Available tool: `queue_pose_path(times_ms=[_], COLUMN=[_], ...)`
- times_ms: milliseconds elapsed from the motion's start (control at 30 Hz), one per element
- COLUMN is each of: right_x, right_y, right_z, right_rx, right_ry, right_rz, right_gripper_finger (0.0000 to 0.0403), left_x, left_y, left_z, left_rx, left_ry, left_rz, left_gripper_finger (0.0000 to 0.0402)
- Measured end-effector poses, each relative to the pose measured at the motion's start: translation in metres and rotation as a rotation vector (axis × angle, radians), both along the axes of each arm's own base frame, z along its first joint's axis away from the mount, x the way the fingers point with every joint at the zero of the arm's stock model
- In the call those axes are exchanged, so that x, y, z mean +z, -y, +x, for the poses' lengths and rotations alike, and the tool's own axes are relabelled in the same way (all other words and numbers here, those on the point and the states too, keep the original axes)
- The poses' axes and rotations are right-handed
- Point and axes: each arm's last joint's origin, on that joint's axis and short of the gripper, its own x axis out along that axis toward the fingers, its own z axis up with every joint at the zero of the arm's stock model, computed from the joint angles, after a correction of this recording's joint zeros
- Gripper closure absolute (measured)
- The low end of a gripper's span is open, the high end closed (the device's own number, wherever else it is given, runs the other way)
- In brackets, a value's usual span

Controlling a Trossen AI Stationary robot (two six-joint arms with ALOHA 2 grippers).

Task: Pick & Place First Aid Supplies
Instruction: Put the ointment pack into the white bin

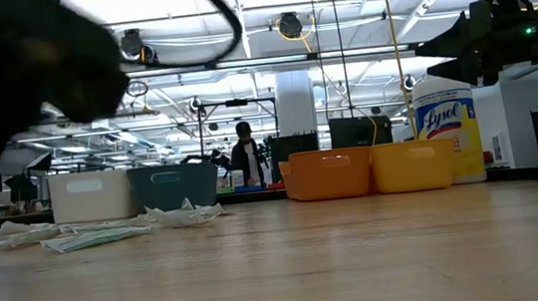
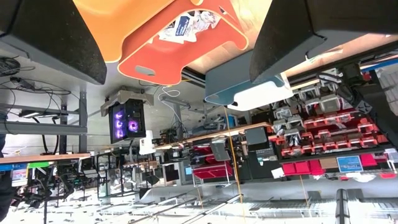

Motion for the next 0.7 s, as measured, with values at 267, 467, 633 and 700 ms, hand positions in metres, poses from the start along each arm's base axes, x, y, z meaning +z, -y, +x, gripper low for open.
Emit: queue_pose_path(times_ms=[267, 467, 633, 700], right_x=[0.000, 0.000, 0.000, 0.000], right_y=[0.000, 0.000, 0.000, 0.000], right_z=[0.000, 0.000, 0.000, 0.000], right_rx=[-0.001, -0.001, 0.000, 0.000], right_ry=[0.000, 0.000, 0.000, 0.000], right_rz=[0.000, 0.000, 0.000, 0.000], right_gripper_finger=[0.0011, 0.0011, 0.0011, 0.0011], left_x=[0.058, 0.097, 0.118, 0.124], left_y=[-0.026, -0.046, -0.062, -0.069], left_z=[-0.013, -0.034, -0.054, -0.061], left_rx=[0.006, -0.035, -0.091, -0.116], left_ry=[0.097, 0.152, 0.133, 0.115], left_rz=[-0.004, 0.018, 0.043, 0.053], left_gripper_finger=[0.0401, 0.0401, 0.0401, 0.0401])
